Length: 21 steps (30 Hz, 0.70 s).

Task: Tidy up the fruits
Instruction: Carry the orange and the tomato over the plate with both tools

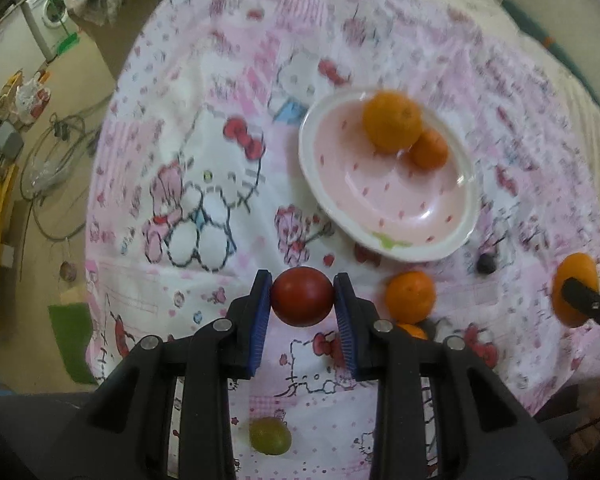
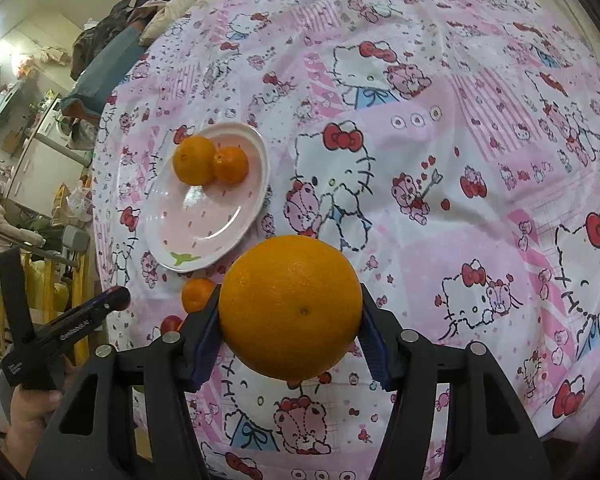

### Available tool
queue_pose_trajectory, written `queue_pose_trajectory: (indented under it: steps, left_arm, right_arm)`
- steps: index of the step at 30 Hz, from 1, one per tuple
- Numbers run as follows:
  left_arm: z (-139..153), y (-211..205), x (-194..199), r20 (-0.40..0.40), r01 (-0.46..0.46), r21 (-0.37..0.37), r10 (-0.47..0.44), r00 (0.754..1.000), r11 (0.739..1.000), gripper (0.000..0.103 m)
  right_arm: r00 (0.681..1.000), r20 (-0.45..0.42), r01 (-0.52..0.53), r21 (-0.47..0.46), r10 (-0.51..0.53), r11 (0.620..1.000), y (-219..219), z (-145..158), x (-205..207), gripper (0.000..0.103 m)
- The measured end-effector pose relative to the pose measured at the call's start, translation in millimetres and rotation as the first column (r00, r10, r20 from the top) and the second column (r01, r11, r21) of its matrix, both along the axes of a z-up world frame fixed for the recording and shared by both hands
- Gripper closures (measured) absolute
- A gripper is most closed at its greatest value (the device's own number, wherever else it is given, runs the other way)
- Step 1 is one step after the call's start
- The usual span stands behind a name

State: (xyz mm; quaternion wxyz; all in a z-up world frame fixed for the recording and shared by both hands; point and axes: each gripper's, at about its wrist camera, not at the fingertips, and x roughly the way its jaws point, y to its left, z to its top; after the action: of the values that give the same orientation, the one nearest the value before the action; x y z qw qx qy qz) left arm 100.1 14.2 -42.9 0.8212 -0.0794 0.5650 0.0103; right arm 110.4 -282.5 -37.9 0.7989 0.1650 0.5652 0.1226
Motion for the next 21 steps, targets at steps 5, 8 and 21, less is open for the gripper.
queue_pose_trajectory:
  steps: [5,8,21]
  left_arm:
    - [19.1,-0.8,3.0,0.058,-0.010,-0.017,0.011,0.998,1.000,0.076]
    - [27.0,1.2,6.8,0.060,-0.010,-0.026,0.011,0.998,1.000,0.076]
    - [44.8,-6.8,37.1,0.062,0.060,-0.002,-0.060,0.996,0.998,0.076]
  right_arm:
    - [0.999,0.045,-0.031,0.016,0.030,0.999,12.4,14.4,1.3,0.040]
    - [0.997,0.071,-0.043,0.037,0.041,0.998,18.1,21.7,3.6,0.040]
    - [0.992,0.115,-0.056,0.095,0.045,0.994,40.3,39.2,36.9,0.040]
